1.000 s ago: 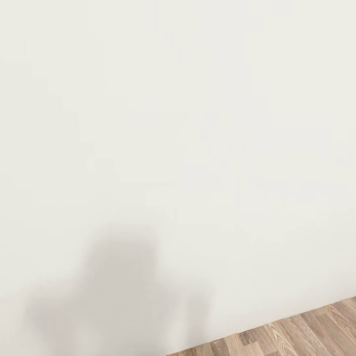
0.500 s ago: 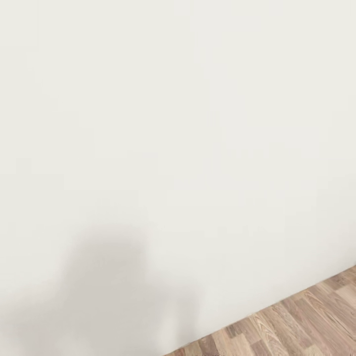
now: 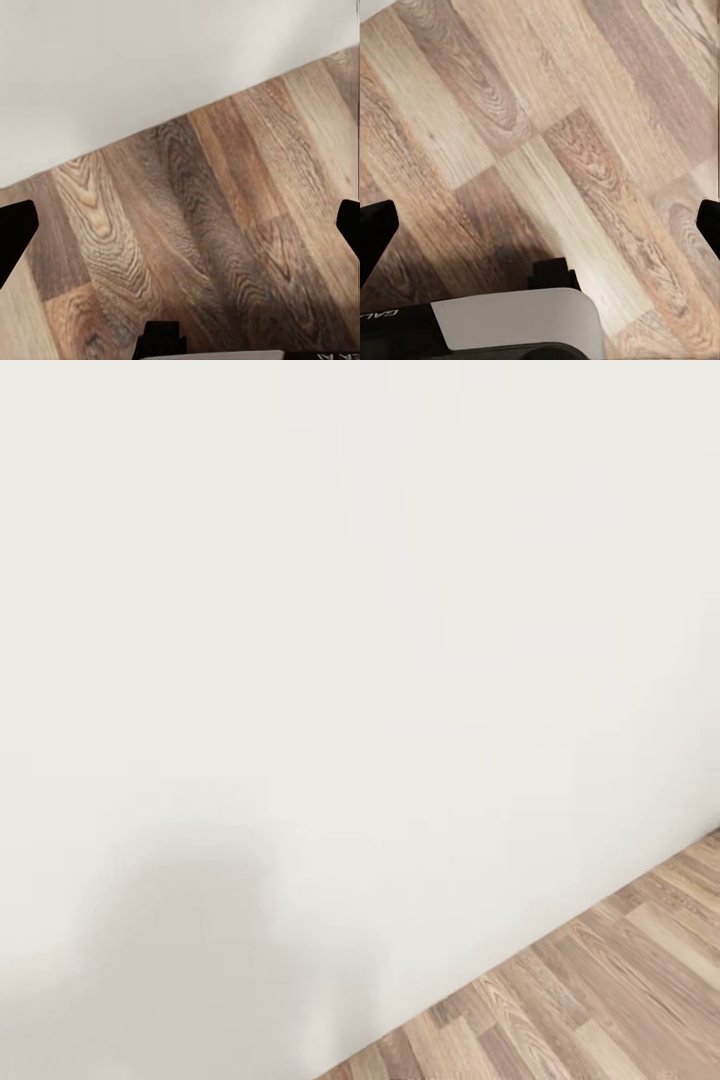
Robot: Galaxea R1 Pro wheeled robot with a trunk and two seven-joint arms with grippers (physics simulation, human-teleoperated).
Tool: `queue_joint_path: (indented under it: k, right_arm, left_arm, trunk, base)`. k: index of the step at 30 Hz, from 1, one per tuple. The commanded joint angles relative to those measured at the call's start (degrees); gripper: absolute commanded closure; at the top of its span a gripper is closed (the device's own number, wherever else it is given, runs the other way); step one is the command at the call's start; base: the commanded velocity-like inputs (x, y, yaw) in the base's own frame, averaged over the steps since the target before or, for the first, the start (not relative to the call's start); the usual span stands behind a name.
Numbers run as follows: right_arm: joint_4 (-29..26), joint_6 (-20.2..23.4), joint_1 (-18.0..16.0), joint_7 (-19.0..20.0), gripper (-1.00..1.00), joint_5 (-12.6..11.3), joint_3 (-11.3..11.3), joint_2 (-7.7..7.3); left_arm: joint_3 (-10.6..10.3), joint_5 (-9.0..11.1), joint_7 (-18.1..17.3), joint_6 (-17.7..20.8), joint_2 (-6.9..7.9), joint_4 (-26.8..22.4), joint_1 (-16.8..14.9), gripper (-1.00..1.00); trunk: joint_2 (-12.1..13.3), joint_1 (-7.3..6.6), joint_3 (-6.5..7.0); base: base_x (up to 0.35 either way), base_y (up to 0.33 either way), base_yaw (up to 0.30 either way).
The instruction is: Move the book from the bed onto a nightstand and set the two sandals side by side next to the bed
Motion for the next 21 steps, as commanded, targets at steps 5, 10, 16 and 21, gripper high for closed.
queue_joint_path:
  k: [5,10,16,21]
  right_arm:
    - [-0.02,-0.09,-0.01,0.09,-1.0,-0.05,-0.14,0.02]
    - [-0.02,-0.07,-0.01,0.09,-1.0,-0.05,-0.14,0.02]
    - [-0.02,-0.11,-0.01,0.09,-1.0,-0.05,-0.16,0.02]
    - [-0.02,-0.1,-0.01,0.09,-1.0,-0.05,-0.19,0.02]
  left_arm:
    - [0.01,0.08,0.02,-0.17,0.0,0.04,-0.02,-1.0]
    - [0.01,0.08,0.02,-0.17,0.0,0.02,-0.02,-1.0]
    - [-0.02,0.08,0.02,-0.17,0.0,0.02,-0.02,-1.0]
    - [0.01,0.08,0.02,-0.17,0.0,0.04,-0.02,-1.0]
  trunk:
    - [-0.03,0.0,-0.15]
    - [-0.03,0.0,-0.26]
    - [-0.03,0.0,-0.38]
    - [-0.03,0.0,-0.48]
  base:
    - [0.0,0.0,-0.235]
    - [0.016,0.0,-0.235]
    - [0.18,0.0,-0.235]
    - [0.044,0.0,-0.235]
